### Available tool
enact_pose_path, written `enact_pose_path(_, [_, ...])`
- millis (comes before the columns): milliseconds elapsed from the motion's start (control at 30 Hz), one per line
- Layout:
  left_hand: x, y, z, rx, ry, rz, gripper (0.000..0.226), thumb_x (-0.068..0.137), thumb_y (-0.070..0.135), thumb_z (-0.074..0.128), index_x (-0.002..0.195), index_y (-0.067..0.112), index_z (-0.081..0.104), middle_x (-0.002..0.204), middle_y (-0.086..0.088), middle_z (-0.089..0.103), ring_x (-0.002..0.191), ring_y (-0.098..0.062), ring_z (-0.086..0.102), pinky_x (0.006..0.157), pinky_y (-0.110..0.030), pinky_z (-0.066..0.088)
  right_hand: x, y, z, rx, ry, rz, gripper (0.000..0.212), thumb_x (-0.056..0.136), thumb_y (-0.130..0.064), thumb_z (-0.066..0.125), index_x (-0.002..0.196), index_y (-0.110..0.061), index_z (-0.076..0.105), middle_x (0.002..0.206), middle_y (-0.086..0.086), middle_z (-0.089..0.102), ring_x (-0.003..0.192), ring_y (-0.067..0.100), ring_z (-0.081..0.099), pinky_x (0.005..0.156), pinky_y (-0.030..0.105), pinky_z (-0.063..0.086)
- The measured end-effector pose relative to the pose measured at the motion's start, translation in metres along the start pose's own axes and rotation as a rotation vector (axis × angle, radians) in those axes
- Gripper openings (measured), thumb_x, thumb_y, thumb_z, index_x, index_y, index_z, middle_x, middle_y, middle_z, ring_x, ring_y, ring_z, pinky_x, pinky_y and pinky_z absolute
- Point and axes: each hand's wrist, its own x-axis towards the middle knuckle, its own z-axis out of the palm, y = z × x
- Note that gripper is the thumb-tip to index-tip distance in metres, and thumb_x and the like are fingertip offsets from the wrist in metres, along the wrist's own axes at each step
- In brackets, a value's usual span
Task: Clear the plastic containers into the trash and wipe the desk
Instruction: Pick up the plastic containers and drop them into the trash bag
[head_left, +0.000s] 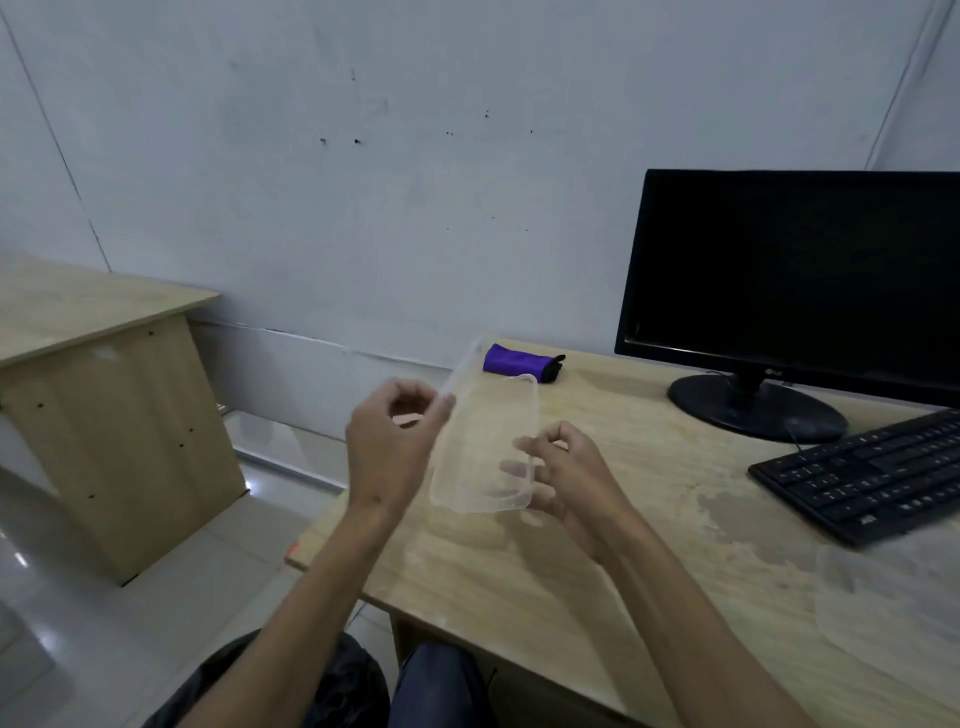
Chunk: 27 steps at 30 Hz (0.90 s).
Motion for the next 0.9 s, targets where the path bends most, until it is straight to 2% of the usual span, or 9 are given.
enact_pose_path(100, [-0.017, 0.003, 0.017, 0.090, -0.056, 0.091, 0.015, 0.079, 0.016, 0.085, 0.081, 0.020, 0.071, 0.082, 0.007, 0.071, 0.077, -0.009, 0.070, 0.076, -0.031, 0.060, -0.005, 0.011, 0.017, 0.117, 0.015, -0.011, 0.022, 0.096, -0.014, 0.069, 0.084, -0.013, 0.050, 0.104, 0.017, 0.063, 0.104, 0.027, 0.073, 0.080, 0.063, 0.060])
enact_pose_path(133, [-0.022, 0.003, 0.023, 0.092, -0.064, 0.110, 0.015, 0.078, 0.016, 0.086, 0.082, 0.022, 0.073, 0.084, 0.008, 0.070, 0.078, -0.009, 0.069, 0.076, -0.031, 0.060, -0.007, 0.013, 0.020, 0.146, 0.009, -0.017, 0.021, 0.096, -0.014, 0.070, 0.086, -0.011, 0.051, 0.100, 0.017, 0.065, 0.099, 0.028, 0.073, 0.081, 0.062, 0.060])
enact_pose_path(267, [-0.030, 0.000, 0.040, 0.152, -0.056, 0.131, 0.014, 0.075, 0.019, 0.087, 0.085, 0.021, 0.078, 0.084, 0.011, 0.068, 0.080, -0.006, 0.068, 0.077, -0.031, 0.059, -0.017, 0.013, 0.027, 0.235, -0.010, -0.034, 0.020, 0.096, -0.021, 0.071, 0.091, -0.011, 0.054, 0.086, 0.010, 0.069, 0.076, 0.019, 0.068, 0.064, 0.039, 0.059])
enact_pose_path(367, [-0.031, 0.001, 0.048, 0.160, -0.057, 0.107, 0.015, 0.075, 0.022, 0.089, 0.086, 0.022, 0.079, 0.083, 0.012, 0.068, 0.079, -0.006, 0.068, 0.075, -0.032, 0.059, -0.018, 0.018, 0.027, 0.276, -0.015, -0.015, 0.017, 0.097, -0.021, 0.069, 0.100, -0.011, 0.057, 0.093, 0.011, 0.076, 0.079, 0.021, 0.072, 0.073, 0.046, 0.059])
enact_pose_path(467, [-0.031, 0.002, 0.054, 0.159, -0.084, 0.087, 0.015, 0.076, 0.025, 0.088, 0.089, 0.024, 0.080, 0.084, 0.013, 0.069, 0.079, -0.004, 0.068, 0.075, -0.030, 0.059, -0.017, 0.022, 0.026, 0.359, 0.008, -0.009, 0.024, 0.094, -0.014, 0.071, 0.112, -0.014, 0.054, 0.107, 0.009, 0.076, 0.082, 0.020, 0.074, 0.066, 0.043, 0.059])
enact_pose_path(600, [-0.033, 0.002, 0.054, 0.137, -0.133, 0.079, 0.008, 0.082, 0.023, 0.084, 0.090, 0.024, 0.082, 0.087, 0.015, 0.071, 0.078, -0.002, 0.068, 0.074, -0.024, 0.058, -0.015, 0.019, 0.022, 0.502, 0.018, 0.033, 0.026, 0.095, -0.011, 0.058, 0.119, -0.020, 0.061, 0.095, 0.001, 0.078, 0.100, 0.026, 0.072, 0.071, 0.046, 0.056])
enact_pose_path(733, [-0.031, 0.005, 0.052, 0.155, -0.312, 0.126, 0.012, 0.089, 0.018, 0.078, 0.097, 0.025, 0.082, 0.089, 0.017, 0.070, 0.084, 0.003, 0.068, 0.074, -0.009, 0.053, -0.015, 0.022, 0.016, 0.465, 0.037, 0.002, 0.030, 0.097, -0.031, 0.067, 0.125, -0.021, 0.065, 0.117, 0.007, 0.075, 0.110, 0.028, 0.071, 0.078, 0.051, 0.061])
enact_pose_path(833, [-0.021, 0.002, 0.049, 0.132, -0.439, 0.111, 0.011, 0.085, 0.015, 0.080, 0.092, 0.023, 0.082, 0.087, 0.011, 0.075, 0.080, -0.001, 0.070, 0.073, -0.013, 0.054, -0.015, 0.025, 0.012, 0.414, 0.042, -0.031, 0.036, 0.095, -0.033, 0.071, 0.126, -0.017, 0.064, 0.121, 0.015, 0.073, 0.115, 0.034, 0.069, 0.091, 0.066, 0.055])
enact_pose_path(900, [-0.015, -0.001, 0.046, 0.142, -0.372, 0.114, 0.013, 0.082, 0.013, 0.082, 0.091, 0.022, 0.081, 0.089, 0.011, 0.075, 0.078, -0.003, 0.070, 0.071, -0.016, 0.055, -0.015, 0.022, 0.010, 0.349, 0.094, -0.049, 0.028, 0.097, -0.032, 0.068, 0.120, -0.014, 0.068, 0.118, 0.009, 0.074, 0.113, 0.031, 0.070, 0.090, 0.060, 0.058])
